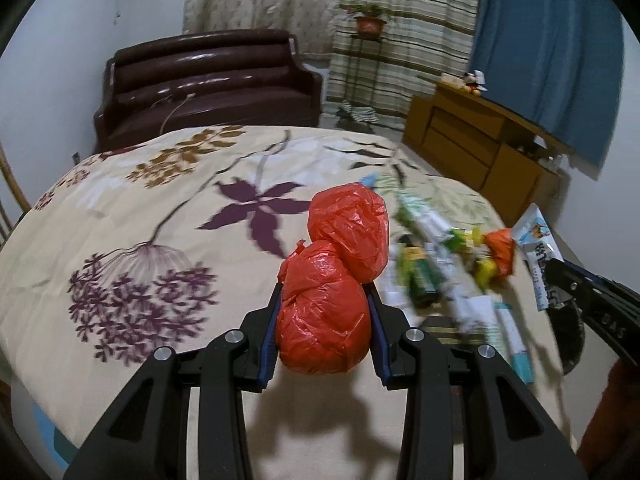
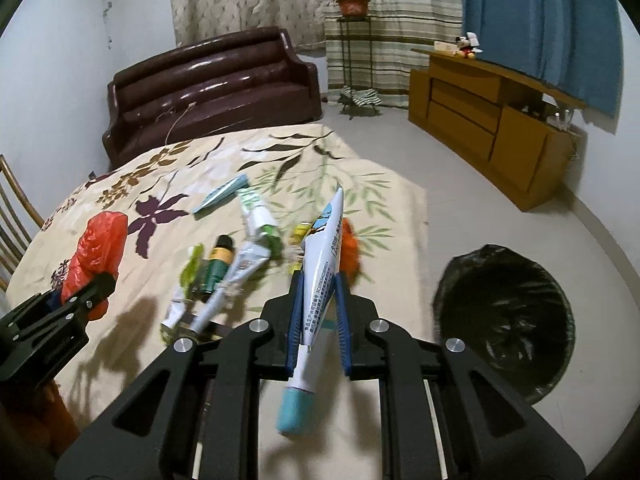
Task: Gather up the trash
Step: 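Grasp a white wrapper with the right gripper while the left holds the red bags, then carry both items over the bin and open both grippers to drop them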
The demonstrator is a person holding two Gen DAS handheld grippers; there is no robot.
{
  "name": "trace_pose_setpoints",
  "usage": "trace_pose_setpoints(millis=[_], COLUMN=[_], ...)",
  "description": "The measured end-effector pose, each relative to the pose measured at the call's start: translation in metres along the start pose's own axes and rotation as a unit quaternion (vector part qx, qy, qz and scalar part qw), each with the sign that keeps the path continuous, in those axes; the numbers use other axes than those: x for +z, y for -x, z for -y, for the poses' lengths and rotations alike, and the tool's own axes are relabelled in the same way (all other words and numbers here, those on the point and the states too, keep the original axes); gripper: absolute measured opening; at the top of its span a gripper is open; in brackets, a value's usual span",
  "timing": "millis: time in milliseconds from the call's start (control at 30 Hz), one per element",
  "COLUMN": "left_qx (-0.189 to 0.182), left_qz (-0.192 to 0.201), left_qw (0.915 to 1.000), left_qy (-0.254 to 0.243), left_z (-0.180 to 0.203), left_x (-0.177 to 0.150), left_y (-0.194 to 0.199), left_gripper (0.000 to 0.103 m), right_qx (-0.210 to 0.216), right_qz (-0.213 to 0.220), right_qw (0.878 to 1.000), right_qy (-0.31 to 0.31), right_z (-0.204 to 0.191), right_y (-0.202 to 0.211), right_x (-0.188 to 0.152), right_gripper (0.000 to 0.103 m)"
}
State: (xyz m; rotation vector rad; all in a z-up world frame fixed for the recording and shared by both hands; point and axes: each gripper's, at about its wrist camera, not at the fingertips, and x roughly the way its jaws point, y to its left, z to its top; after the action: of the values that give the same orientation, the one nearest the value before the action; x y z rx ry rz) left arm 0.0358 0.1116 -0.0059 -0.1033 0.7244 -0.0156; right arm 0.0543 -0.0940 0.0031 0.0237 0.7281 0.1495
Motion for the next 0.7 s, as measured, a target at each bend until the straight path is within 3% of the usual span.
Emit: trace_pose_setpoints(millis=[367, 700], left_qx=[-0.057, -0.099], left_qz=[-0.003, -0.012], left_qw=[0.997, 0.9893], left_qy=[-0.054, -0.107], left_z=[0.094, 0.177], left_x=[0.001, -0.004], left_y=[-0.004, -0.025], left_gripper=[0.038, 0.038], right_qx=[-0.056, -0.097], right_qz=[0.011, 0.0], right_qw=[0.998, 0.992], right_qy=[-0.037, -0.075], right_z=[0.087, 0.161], right_y=[0.018, 0.015], right_x=[-0.013, -0.03], right_gripper=[0.015, 0.015])
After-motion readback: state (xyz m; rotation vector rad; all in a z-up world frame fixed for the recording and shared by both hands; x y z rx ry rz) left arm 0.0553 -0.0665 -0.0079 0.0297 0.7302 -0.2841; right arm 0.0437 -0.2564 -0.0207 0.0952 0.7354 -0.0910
